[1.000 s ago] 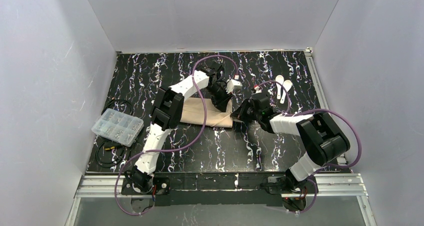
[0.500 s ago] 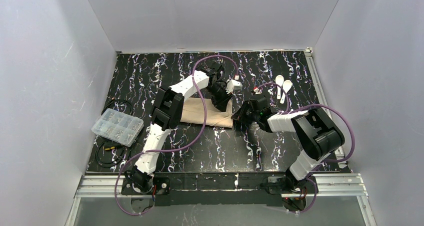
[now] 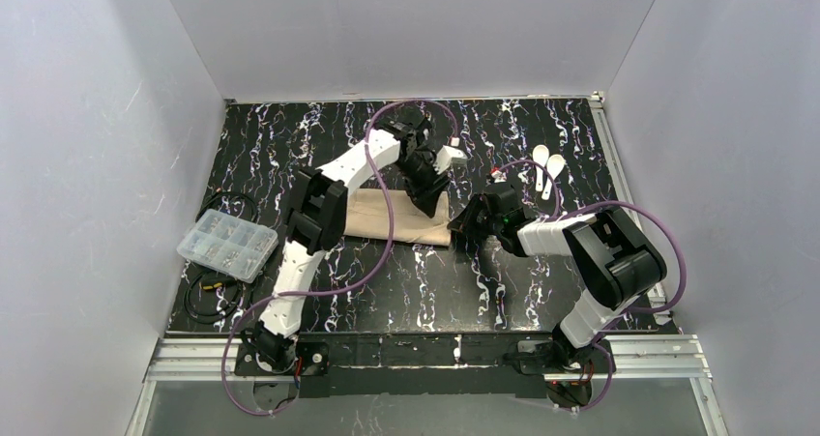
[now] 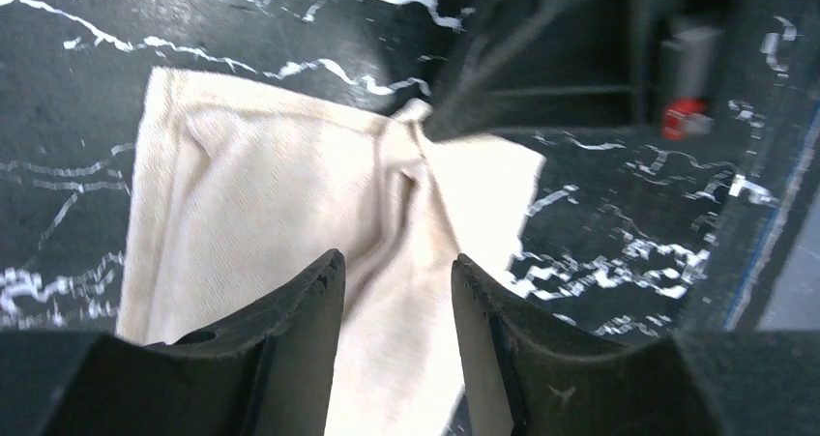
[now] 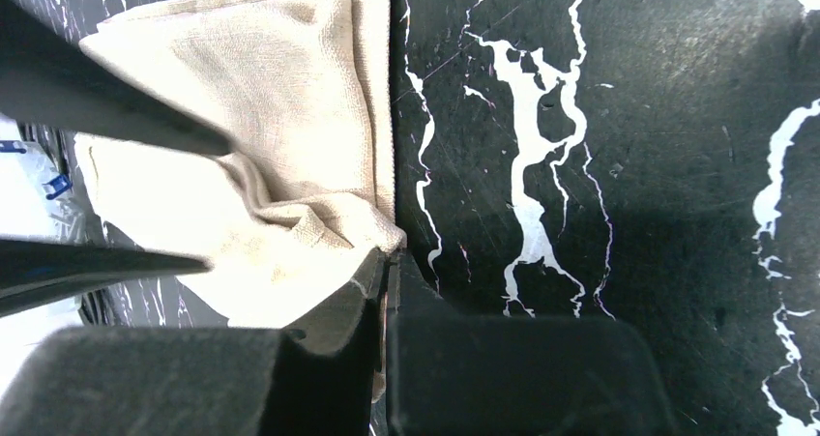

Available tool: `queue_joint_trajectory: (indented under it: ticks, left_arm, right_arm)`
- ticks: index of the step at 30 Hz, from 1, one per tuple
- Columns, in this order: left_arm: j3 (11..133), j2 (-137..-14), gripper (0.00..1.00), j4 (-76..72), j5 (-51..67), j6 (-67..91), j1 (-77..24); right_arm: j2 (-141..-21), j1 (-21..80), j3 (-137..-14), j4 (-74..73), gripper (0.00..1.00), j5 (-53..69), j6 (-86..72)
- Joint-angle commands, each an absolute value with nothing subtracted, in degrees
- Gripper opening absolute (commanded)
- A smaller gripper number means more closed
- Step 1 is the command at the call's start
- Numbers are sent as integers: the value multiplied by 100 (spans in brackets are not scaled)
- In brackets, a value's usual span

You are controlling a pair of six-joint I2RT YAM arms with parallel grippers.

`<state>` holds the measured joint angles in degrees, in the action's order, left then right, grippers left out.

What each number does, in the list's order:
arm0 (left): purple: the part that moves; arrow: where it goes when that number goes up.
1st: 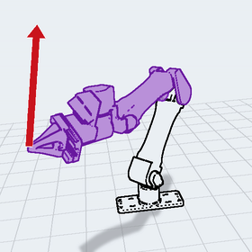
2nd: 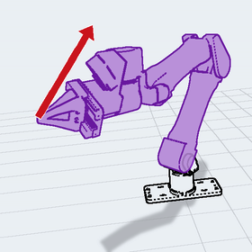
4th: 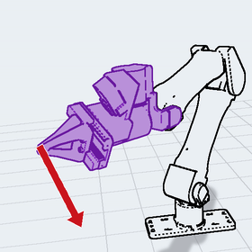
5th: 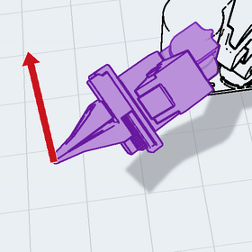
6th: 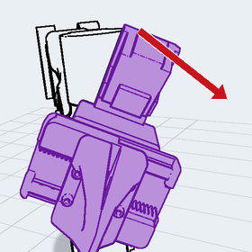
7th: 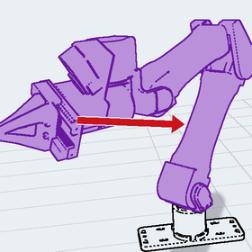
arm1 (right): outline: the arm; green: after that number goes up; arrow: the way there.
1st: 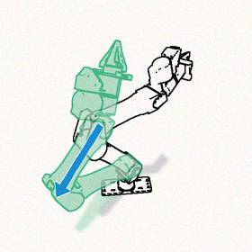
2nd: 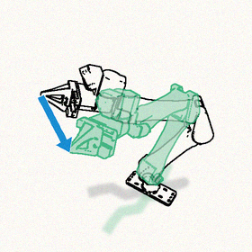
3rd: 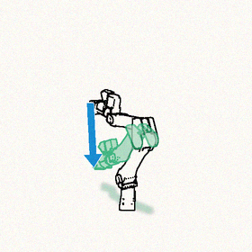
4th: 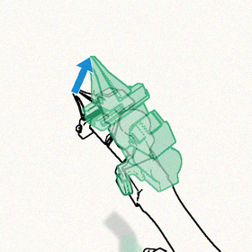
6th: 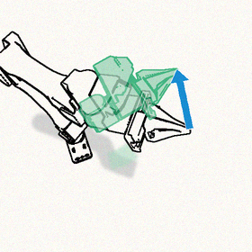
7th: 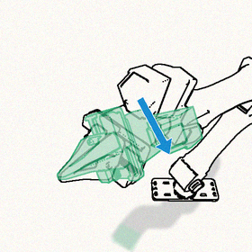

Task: Fold the napkin into a case and place the utensils inside
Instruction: Smooth out the 2/3-rectangle-folded napkin at the center of the board.

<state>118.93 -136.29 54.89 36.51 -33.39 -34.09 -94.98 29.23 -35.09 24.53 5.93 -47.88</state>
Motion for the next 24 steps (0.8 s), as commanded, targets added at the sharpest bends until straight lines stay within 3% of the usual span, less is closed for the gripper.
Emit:
queue_joint_trajectory:
  ticks: [1, 9, 12, 17, 24]
  left_arm:
    - [11560, -12443, 44, 5950, 4296, -3112, -3372]
    - [10617, -12038, 42, 5677, 4825, -2887, -3438]
    - [10465, -12217, 35, 5823, 5439, -2826, -3545]
    - [10556, -12816, 21, 6096, 5475, -2938, -3612]
    - [10600, -13226, 19, 5958, 5196, -2867, -3518]
  right_arm:
    - [-9522, 2880, -3391, 1992, 1, 115, -4623]
    - [-9491, 2886, -3331, 1984, 1, 105, -4660]
    - [-9490, 2889, -3324, 1977, 1, 85, -4660]
    - [-9496, 2891, -3300, 1995, 1, 90, -4694]
    - [-9442, 2891, -3271, 1974, 1, 93, -4715]
